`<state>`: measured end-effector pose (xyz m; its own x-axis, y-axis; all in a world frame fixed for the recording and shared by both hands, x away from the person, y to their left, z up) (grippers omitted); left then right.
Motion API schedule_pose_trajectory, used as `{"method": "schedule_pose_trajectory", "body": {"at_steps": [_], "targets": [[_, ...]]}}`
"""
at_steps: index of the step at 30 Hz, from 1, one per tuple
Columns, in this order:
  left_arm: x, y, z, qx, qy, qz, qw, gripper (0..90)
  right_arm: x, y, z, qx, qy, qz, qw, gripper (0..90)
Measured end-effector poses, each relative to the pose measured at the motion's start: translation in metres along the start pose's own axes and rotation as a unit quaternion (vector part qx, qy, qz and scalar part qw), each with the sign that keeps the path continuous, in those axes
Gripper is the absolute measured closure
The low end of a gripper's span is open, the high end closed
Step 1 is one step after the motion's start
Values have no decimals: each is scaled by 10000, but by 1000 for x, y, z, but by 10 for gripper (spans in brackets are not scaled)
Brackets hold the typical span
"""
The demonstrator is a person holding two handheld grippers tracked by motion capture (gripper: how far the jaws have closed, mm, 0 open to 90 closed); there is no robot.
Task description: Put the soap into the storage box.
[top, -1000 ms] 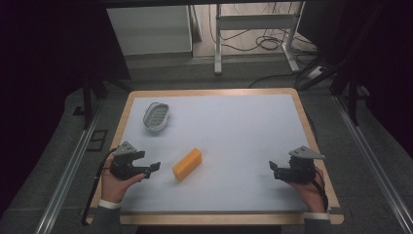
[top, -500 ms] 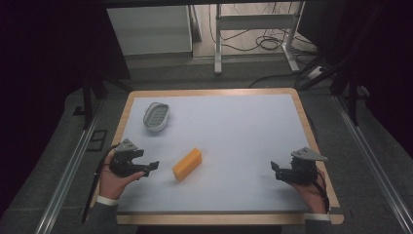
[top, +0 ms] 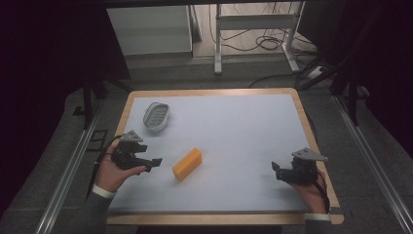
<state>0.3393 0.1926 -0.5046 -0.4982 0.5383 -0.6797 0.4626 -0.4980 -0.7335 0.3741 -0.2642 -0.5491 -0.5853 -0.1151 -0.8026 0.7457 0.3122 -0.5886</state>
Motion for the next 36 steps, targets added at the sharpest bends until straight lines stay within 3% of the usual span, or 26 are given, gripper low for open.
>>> {"method": "schedule_pose_trajectory", "body": {"at_steps": [8,15,20,24,32,36], "targets": [[-12,3,11,142,229,-248,9993,192,1,-2,1,26,-4,24,10000,90],[-27,12,21,197,411,-300,9985,191,2,-2,2,57,-9,6,10000,90],[-37,19,29,114,629,-462,9969,190,3,-1,2,84,-98,27,9999,90],[-44,22,35,164,657,-480,9965,189,3,-2,2,101,-84,36,9999,90],[-54,47,43,375,640,-641,9952,209,4,0,2,127,-67,-12,9999,90],[-50,61,42,388,584,-888,9936,211,5,0,3,128,-71,-13,9999,90]]}}
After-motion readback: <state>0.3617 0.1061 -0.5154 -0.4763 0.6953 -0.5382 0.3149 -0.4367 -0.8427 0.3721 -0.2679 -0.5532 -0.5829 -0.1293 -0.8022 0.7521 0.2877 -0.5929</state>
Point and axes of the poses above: each handheld gripper's, and its own axes: y roughly forward along the jaws, x roughly out of its underside, z roughly to its right, the point moved 8 cm from there along y, roughly forward along the jaws, and after that the axes turned 11 degrees about y, right-handed, at the moved point
